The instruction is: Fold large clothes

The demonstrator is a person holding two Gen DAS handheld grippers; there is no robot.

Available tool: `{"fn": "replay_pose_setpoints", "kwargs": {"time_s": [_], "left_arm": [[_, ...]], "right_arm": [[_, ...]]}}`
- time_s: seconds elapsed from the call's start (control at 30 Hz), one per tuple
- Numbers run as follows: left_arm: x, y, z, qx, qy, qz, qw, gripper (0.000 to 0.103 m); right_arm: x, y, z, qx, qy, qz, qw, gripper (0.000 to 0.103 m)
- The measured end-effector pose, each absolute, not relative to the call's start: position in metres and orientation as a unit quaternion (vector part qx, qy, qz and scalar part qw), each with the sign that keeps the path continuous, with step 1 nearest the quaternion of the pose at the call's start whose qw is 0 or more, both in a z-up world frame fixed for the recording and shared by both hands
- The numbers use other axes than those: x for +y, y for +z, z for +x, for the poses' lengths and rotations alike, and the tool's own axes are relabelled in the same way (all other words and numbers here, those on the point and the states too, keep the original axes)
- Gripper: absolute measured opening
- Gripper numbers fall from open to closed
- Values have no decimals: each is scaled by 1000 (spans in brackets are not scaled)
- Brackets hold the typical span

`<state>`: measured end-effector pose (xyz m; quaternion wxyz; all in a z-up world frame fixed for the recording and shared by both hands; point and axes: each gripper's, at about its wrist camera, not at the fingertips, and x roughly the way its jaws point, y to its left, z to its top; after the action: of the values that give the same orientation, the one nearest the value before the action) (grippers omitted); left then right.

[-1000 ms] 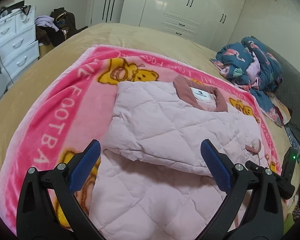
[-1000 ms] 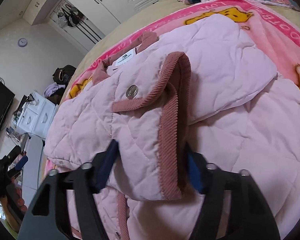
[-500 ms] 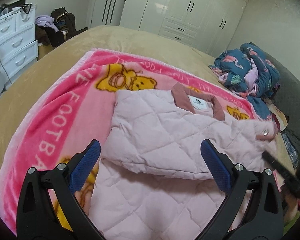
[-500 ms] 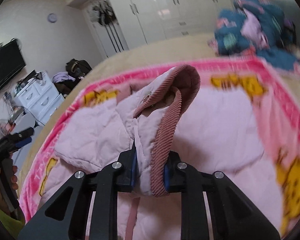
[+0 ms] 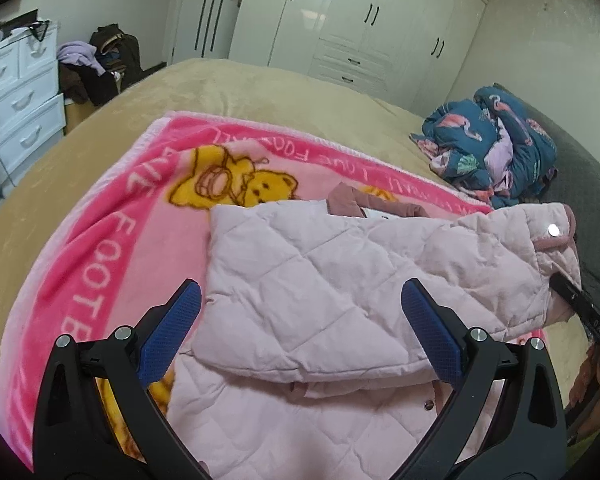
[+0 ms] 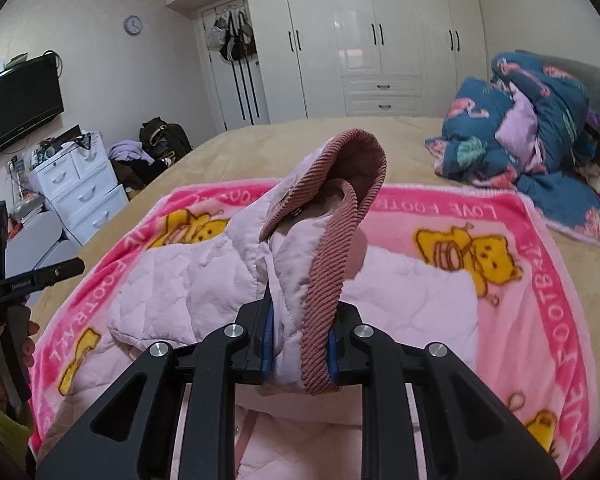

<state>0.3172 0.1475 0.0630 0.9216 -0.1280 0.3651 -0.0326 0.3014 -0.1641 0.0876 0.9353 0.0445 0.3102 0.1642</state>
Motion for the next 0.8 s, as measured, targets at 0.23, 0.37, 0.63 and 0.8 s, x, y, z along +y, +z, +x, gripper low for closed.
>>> {"fn": "replay_pose_setpoints", "kwargs": {"time_s": [0.23, 0.37, 0.63, 0.8], "left_arm": [[132, 40, 337, 394, -40, -125, 910, 94], [122, 28, 343, 409, -44, -120, 904, 94], [97, 7, 352, 437, -58, -95, 892, 94], [85, -3, 354, 451, -68, -81, 886, 94]], "right_arm": [[-167, 54, 302, 342, 150, 60, 926, 19], [-168, 43, 302, 353, 144, 61, 922, 20], [-175, 24, 306, 378, 120, 68, 915, 34], [-187, 24, 301, 369, 103, 80, 920, 64]]}}
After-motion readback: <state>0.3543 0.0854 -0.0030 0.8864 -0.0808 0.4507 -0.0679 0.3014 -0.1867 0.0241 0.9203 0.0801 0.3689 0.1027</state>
